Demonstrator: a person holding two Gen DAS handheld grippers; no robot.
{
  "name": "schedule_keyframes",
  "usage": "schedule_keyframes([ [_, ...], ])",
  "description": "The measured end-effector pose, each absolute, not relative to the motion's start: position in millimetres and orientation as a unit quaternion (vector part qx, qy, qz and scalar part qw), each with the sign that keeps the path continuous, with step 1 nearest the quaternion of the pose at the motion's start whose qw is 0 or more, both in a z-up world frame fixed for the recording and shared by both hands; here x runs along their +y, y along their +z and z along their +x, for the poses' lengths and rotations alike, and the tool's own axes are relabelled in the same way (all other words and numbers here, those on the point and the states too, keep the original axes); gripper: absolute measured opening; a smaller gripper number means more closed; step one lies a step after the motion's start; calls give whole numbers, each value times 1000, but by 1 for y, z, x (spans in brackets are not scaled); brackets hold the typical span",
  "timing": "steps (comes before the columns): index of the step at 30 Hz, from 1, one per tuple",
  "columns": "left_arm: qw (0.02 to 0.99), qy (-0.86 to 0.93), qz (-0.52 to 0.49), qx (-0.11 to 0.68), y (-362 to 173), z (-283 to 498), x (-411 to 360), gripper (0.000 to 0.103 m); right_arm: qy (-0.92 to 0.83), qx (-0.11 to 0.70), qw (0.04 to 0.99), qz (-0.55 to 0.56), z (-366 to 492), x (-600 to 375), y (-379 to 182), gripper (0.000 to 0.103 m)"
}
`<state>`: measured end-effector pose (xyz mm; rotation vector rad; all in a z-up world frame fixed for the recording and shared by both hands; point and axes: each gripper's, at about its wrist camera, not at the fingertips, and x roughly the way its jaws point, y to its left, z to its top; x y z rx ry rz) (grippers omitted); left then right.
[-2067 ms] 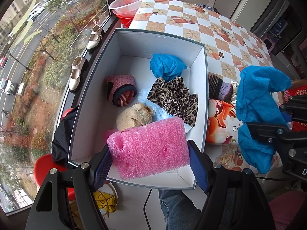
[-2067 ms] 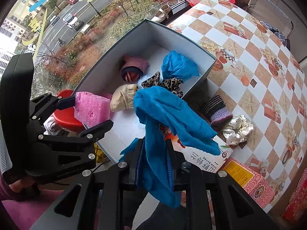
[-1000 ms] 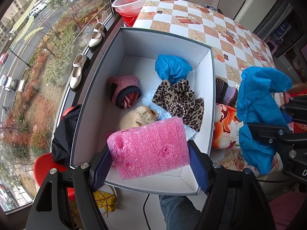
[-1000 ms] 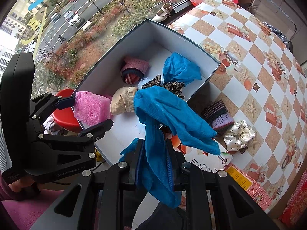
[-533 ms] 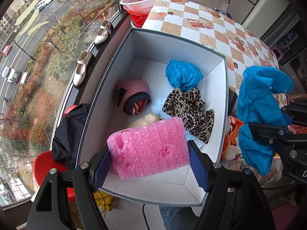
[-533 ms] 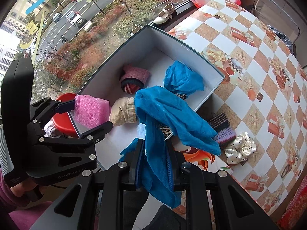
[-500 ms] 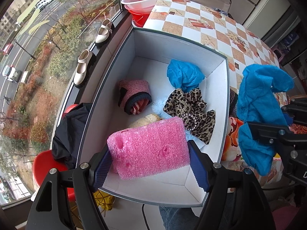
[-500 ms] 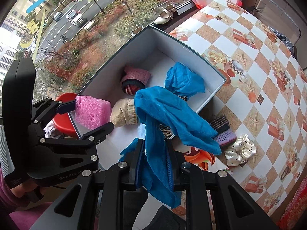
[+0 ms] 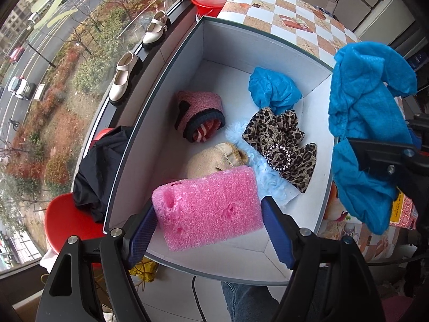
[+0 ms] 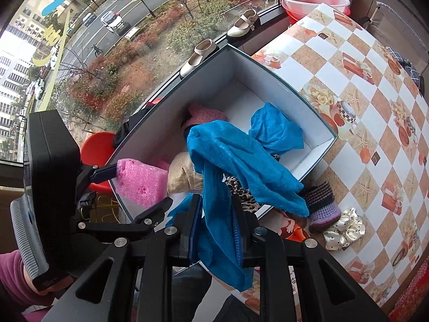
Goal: Organize soft objects
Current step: 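Open both tools to drop the pink sponge and blue cloth into the box, then move both tools back toward the knit hat and polka-dot scrunchie on the table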
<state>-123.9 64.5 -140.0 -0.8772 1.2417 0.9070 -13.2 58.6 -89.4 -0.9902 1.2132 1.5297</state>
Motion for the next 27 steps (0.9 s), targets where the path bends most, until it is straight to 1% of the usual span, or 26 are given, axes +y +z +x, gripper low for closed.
schedule_keyframes([
  [1,634,395,-389,540,-141,-125,64,81,621,493,459,-400,-12,59,-89,23],
  [3,637,395,-393,533,-142,-127,63,90,620,495,462,-397,-11,58,-88,35],
  [4,637,396,-394,531,-141,-127,62,91,619,496,464,-395,-10,58,-88,57],
  [5,636,396,-399,529,-142,-128,63,102,618,496,467,-392,-8,58,-87,76],
  [6,637,394,-405,524,-142,-128,63,102,617,496,471,-389,-7,57,-85,80],
  [9,628,380,-438,519,-151,-129,69,103,614,499,479,-381,-1,57,-82,80],
  [10,623,375,-449,519,-153,-128,71,102,611,502,482,-378,2,57,-81,83],
  [11,622,371,-458,515,-155,-128,72,102,608,506,484,-375,5,57,-80,93],
  [13,627,361,-465,510,-152,-127,73,102,602,511,491,-368,14,54,-75,101],
  [18,655,336,-450,506,-128,-106,72,102,578,534,506,-353,52,45,-58,101],
  [23,679,311,-425,512,-109,-70,73,103,540,576,522,-322,114,23,-45,101],
  [27,693,289,-403,524,-102,-41,68,103,506,584,549,-318,161,2,-43,101],
])
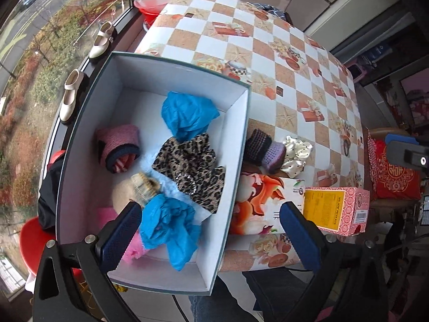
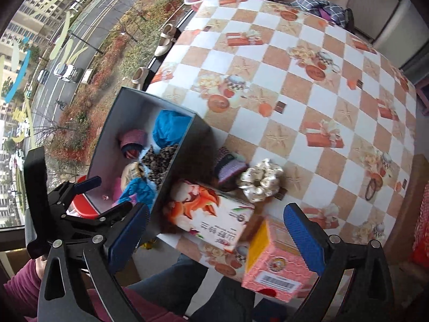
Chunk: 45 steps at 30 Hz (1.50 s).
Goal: Organize soft objects
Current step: 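Move both tools back toward the knit hat and polka-dot scrunchie on the table, then grasp the purple knit hat with the left tool while the right tool grasps the cream polka-dot scrunchie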
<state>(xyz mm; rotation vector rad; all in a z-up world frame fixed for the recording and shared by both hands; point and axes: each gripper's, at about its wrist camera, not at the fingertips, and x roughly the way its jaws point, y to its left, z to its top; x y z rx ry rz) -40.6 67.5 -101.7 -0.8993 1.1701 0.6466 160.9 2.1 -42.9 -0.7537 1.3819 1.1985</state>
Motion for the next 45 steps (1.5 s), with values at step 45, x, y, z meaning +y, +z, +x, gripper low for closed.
schedule_keyframes([
  [45,540,249,-440,673,-253,163,62,103,366,624,583,-370,381,-85,-257,101],
])
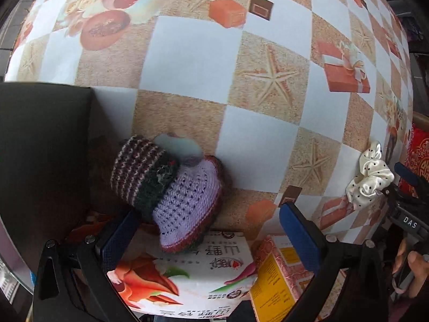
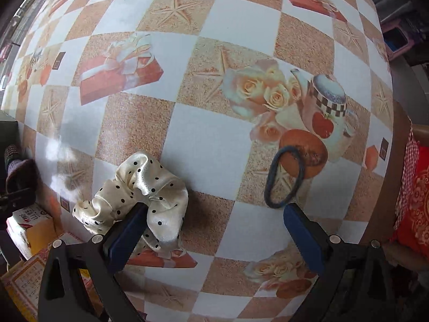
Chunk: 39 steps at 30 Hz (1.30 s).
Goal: Organize soft objects
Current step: 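Grasp the purple knit hat with the left tool while the right tool grasps the cream polka-dot scrunchie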
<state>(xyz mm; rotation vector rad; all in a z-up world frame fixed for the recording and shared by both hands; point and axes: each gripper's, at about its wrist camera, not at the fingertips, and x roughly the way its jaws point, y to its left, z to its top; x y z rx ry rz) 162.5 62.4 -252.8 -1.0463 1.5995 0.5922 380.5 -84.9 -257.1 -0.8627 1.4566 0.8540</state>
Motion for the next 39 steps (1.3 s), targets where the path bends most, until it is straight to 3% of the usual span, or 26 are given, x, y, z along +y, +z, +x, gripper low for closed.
schedule_keyframes([
  [3,580,183,-470,640,-244,188,55,103,357,630,598,-344,393,-100,-249,101],
  [6,608,201,-423,641,-226,205,51,103,347,630,621,-313,407,-118,-237,101],
  [12,596,231,-399,658,-229,196,58,103,399,631,609,-266,399,-123,-211,101],
  [24,573,255,-381,679,-265,205,70,103,392,620,594,-331,367,-97,-256,101],
  [29,575,266,-337,696,-271,208,58,103,391,596,600,-363,347,-90,-259,102],
  [39,552,262,-349,710,-284,232,60,103,402,580,614,-352,332,-85,-251,103],
])
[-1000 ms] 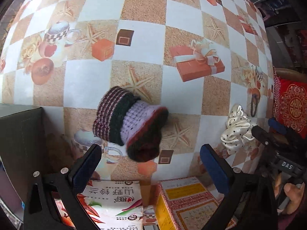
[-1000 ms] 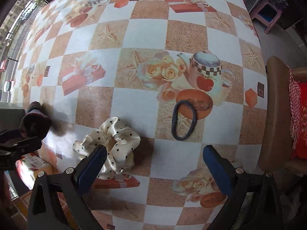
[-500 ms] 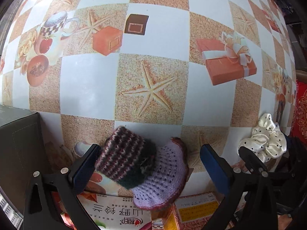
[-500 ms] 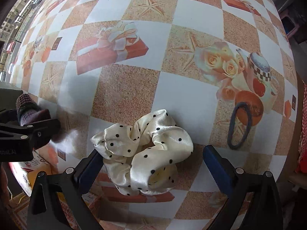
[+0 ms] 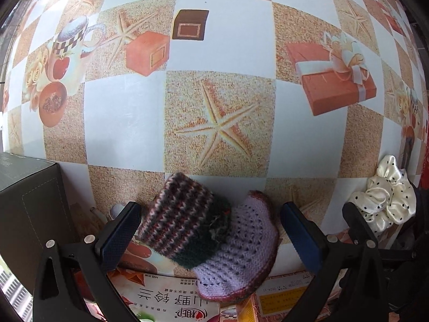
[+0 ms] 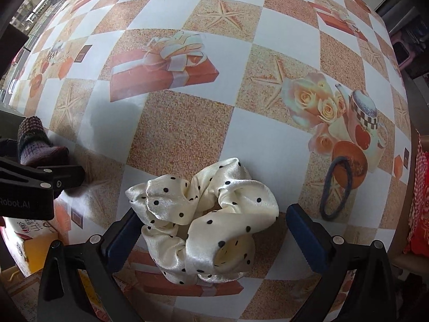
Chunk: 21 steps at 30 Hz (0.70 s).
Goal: Organize soft objects
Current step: 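Grasp the purple knit hat with the left tool while the right tool grasps the cream polka-dot scrunchie, then lift the knit hat and scrunchie and carry them over the white box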
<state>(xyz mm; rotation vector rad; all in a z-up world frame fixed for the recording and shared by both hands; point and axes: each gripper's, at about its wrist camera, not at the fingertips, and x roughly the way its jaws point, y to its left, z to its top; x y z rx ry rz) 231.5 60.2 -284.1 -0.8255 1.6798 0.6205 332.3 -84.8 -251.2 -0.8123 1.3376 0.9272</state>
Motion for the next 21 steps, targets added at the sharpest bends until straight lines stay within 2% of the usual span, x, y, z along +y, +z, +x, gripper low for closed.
schedule_keyframes([
  [3,559,265,-348,704,-283,232,61,99,399,586,605,-363,326,-89,-251,103],
  [4,564,265,-343,703,-280,231,58,97,402,584,604,-365,324,-87,-250,99],
  [6,577,259,-327,702,-270,228,53,82,414,572,604,-371,314,-83,-247,89],
  [8,589,252,-309,703,-264,231,48,69,425,562,603,-375,307,-81,-242,72],
  [9,593,248,-304,703,-263,232,46,64,429,558,603,-375,305,-81,-239,67],
  [10,596,247,-301,702,-262,234,45,61,433,555,603,-374,303,-79,-237,54],
  [11,600,249,-300,699,-260,234,45,56,438,554,604,-370,303,-79,-233,33],
  [12,606,250,-300,693,-257,235,45,54,444,563,599,-357,306,-80,-231,25],
  [21,662,248,-252,660,-204,229,33,54,443,608,603,-264,332,-103,-200,23],
])
